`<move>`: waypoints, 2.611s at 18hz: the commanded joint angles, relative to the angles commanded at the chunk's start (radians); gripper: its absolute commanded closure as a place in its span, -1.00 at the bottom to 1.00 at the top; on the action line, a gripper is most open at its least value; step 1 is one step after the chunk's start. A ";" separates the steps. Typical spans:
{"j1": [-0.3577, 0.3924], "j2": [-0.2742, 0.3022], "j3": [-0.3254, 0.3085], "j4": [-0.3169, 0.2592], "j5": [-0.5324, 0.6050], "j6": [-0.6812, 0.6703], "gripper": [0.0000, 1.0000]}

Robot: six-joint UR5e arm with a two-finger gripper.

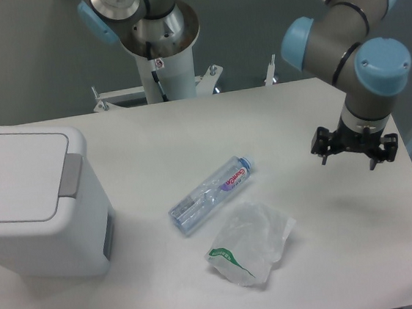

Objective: Open the trash can
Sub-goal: 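Move the gripper over the bottle toward the trash can lid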

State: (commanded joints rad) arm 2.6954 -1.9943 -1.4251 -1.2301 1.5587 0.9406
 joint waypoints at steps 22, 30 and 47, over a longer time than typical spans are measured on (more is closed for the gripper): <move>-0.258 0.161 0.084 -0.126 -0.333 -0.489 -1.00; -0.374 0.187 0.075 -0.126 -0.367 -0.609 -1.00; -0.424 0.253 -0.018 -0.117 -0.401 -0.686 -1.00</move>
State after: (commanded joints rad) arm 2.2719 -1.7411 -1.4435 -1.3468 1.1582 0.2546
